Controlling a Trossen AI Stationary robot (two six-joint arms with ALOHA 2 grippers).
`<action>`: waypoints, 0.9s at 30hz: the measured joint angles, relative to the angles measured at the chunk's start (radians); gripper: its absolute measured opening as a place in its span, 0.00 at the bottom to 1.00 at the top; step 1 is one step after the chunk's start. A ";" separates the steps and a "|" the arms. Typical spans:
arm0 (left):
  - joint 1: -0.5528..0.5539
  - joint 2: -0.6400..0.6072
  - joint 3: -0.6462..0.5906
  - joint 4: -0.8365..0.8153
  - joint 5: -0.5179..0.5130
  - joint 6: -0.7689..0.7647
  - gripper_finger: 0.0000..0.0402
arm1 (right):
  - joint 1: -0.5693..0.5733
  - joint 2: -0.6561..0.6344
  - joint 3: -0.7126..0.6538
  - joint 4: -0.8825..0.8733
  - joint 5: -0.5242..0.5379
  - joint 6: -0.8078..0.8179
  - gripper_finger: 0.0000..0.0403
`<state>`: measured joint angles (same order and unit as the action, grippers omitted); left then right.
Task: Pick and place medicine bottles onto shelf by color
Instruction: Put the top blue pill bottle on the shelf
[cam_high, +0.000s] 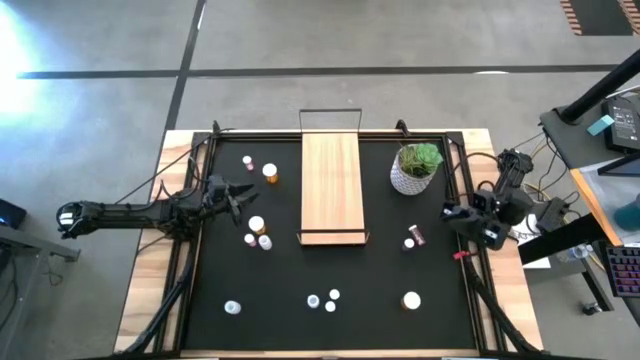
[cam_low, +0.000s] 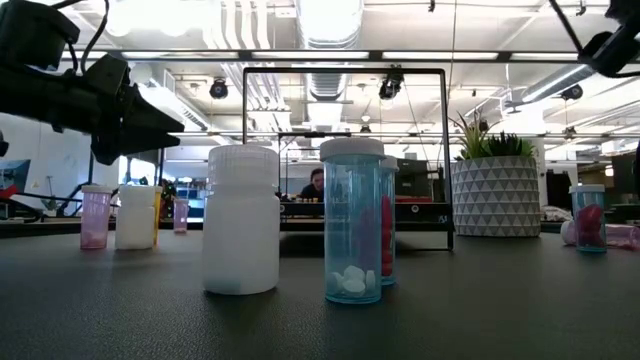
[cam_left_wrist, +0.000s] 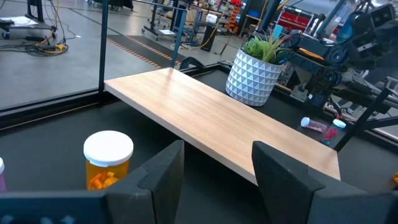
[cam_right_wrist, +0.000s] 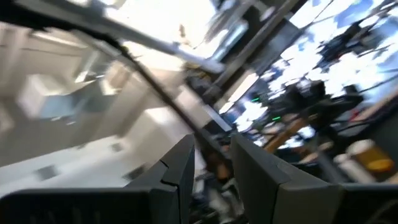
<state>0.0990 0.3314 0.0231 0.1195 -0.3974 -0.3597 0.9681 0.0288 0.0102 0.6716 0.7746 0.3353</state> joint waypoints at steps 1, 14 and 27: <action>0.000 0.000 0.000 0.000 0.000 0.000 0.43 | 0.000 0.000 0.001 -0.001 0.025 -0.006 0.24; 0.000 0.000 0.000 0.000 0.000 0.000 0.43 | 0.000 0.169 0.251 -0.093 0.340 -0.118 0.24; 0.000 0.000 0.000 0.000 0.000 0.000 0.43 | 0.000 0.418 0.632 -1.053 0.578 0.535 0.24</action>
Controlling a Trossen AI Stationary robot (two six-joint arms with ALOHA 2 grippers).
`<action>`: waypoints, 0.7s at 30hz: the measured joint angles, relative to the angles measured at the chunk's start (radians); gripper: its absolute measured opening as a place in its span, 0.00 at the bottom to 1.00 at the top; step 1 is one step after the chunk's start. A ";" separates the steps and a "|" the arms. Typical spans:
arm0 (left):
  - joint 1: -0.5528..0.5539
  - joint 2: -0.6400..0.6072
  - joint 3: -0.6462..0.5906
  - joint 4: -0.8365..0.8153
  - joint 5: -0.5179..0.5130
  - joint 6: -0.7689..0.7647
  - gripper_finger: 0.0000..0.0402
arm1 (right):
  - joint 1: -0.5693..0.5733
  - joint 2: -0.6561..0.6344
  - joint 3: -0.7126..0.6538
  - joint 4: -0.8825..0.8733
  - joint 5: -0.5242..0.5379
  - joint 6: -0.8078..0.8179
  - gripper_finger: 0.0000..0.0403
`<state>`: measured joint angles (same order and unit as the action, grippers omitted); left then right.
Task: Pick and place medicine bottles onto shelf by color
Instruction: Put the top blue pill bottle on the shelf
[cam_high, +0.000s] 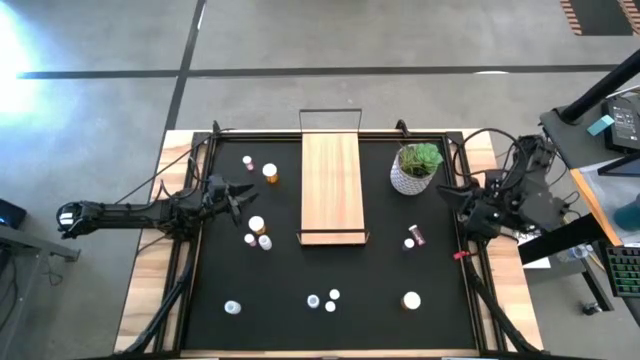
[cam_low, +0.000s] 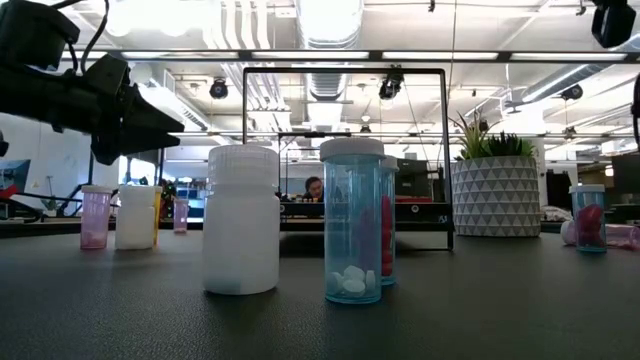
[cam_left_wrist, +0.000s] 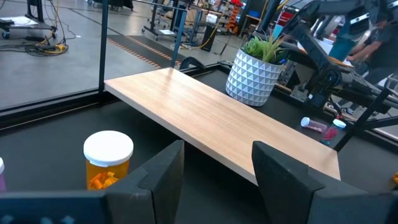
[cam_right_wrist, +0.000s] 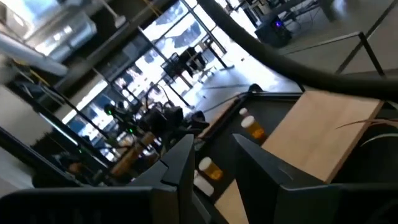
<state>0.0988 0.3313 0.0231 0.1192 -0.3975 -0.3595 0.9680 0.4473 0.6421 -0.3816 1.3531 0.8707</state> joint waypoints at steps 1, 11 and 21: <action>0.000 0.000 0.000 0.000 0.000 0.000 0.43 | 0.000 0.016 0.031 -0.071 -0.008 0.042 0.24; 0.000 0.000 0.000 0.000 0.000 0.000 0.43 | -0.136 0.201 0.227 -0.279 -0.189 0.140 0.24; 0.000 0.000 0.000 0.000 0.000 0.000 0.43 | -0.481 0.397 0.379 -0.527 -0.697 0.275 0.24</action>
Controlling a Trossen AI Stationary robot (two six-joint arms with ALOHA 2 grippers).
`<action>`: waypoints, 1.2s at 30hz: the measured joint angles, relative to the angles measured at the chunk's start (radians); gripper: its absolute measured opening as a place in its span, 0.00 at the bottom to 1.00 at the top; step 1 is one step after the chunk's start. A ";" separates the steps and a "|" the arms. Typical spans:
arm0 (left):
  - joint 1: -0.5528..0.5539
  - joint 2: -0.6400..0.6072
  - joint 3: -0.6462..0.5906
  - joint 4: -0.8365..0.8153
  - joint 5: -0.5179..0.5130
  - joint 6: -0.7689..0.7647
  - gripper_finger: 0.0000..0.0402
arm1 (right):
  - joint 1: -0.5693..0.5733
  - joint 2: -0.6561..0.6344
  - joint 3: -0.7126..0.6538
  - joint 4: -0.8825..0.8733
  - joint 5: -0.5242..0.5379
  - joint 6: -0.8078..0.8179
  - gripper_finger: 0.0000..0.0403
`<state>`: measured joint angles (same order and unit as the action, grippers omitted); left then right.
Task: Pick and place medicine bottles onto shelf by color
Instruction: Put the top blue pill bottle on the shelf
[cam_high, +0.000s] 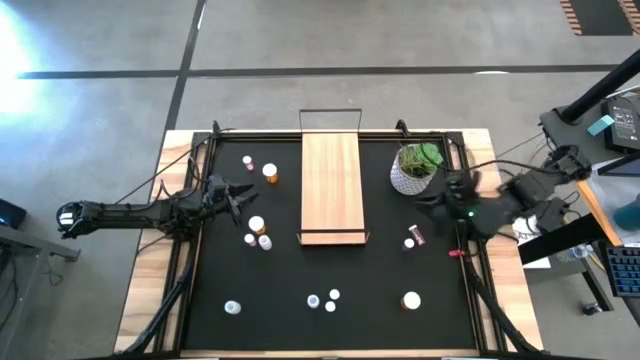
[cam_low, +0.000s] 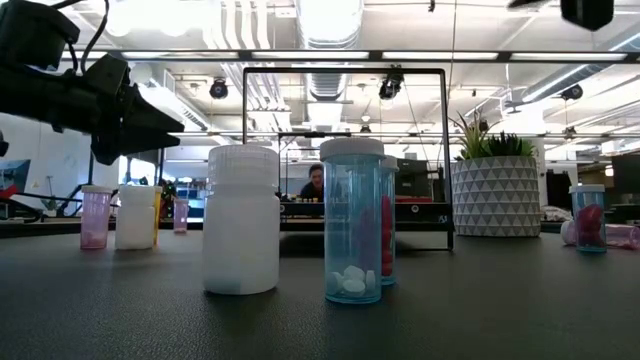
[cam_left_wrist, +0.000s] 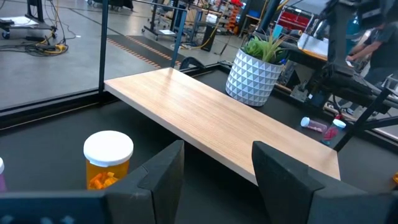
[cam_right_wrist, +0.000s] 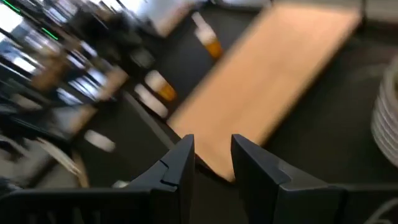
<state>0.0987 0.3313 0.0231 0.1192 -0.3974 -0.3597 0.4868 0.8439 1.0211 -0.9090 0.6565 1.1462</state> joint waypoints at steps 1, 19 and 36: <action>0.000 0.000 0.000 0.000 0.000 0.000 0.43 | -0.038 0.021 0.013 -0.029 -0.059 0.011 0.24; 0.000 0.002 0.000 0.002 0.000 0.000 0.43 | -0.320 0.346 0.084 -0.366 -0.530 0.208 0.24; 0.000 0.001 0.000 0.001 0.000 0.000 0.43 | -0.297 0.382 0.014 -0.350 -0.596 0.373 0.24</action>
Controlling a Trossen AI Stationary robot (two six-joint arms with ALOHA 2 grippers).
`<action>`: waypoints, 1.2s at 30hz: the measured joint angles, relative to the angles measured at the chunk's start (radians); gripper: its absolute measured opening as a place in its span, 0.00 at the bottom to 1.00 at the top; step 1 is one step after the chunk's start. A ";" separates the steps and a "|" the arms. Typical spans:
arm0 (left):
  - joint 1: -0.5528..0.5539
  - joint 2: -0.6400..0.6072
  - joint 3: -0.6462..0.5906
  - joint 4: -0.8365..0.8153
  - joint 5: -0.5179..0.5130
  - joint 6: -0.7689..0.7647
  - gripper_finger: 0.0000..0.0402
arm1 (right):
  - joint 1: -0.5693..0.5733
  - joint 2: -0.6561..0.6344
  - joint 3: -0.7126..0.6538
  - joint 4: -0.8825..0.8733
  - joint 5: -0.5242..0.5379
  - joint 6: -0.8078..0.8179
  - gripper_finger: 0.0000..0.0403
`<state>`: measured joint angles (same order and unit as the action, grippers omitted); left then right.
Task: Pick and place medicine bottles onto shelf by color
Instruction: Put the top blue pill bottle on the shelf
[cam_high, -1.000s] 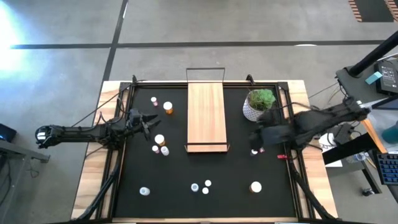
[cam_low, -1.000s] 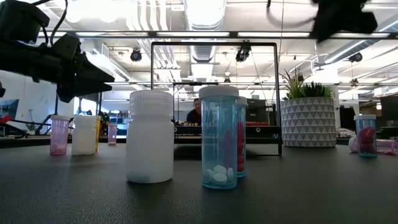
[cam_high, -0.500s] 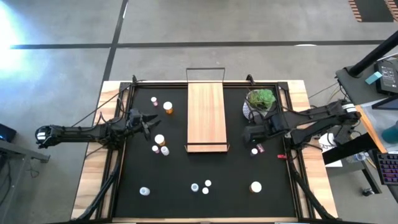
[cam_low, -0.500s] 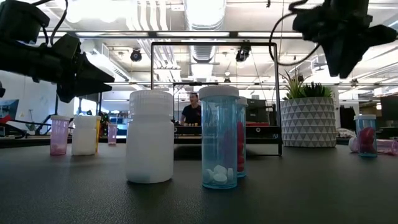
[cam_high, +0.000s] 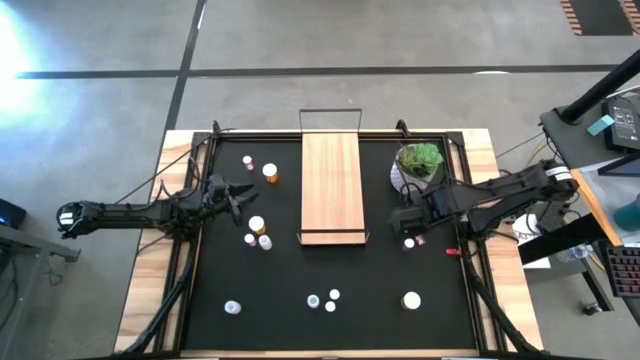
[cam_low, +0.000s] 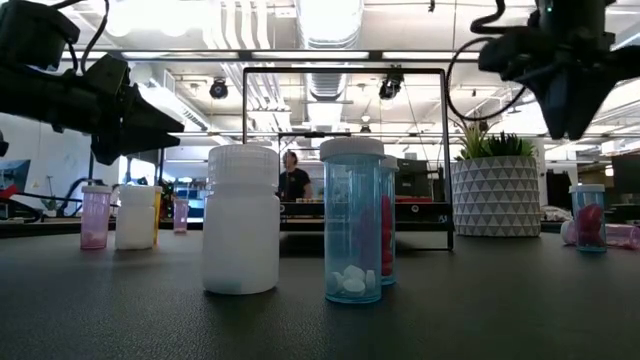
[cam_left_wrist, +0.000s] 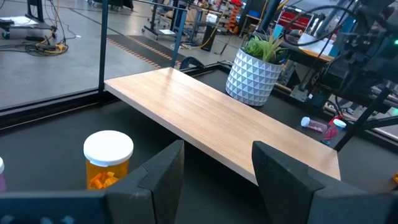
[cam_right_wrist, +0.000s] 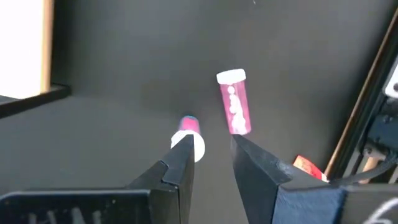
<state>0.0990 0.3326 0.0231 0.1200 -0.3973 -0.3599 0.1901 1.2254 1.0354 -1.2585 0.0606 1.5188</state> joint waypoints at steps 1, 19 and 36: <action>0.000 0.000 0.000 0.000 0.000 0.000 0.43 | 0.004 0.002 -0.011 0.012 -0.012 0.008 0.24; 0.000 -0.001 0.000 0.000 0.000 0.000 0.43 | 0.008 0.008 -0.102 0.144 -0.122 0.029 0.57; 0.000 0.001 0.000 0.000 0.000 0.000 0.43 | 0.008 0.141 -0.116 0.216 -0.148 -0.065 0.81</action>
<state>0.0990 0.3332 0.0231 0.1200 -0.3975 -0.3597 0.1982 1.3663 0.9194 -1.0429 -0.0872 1.4539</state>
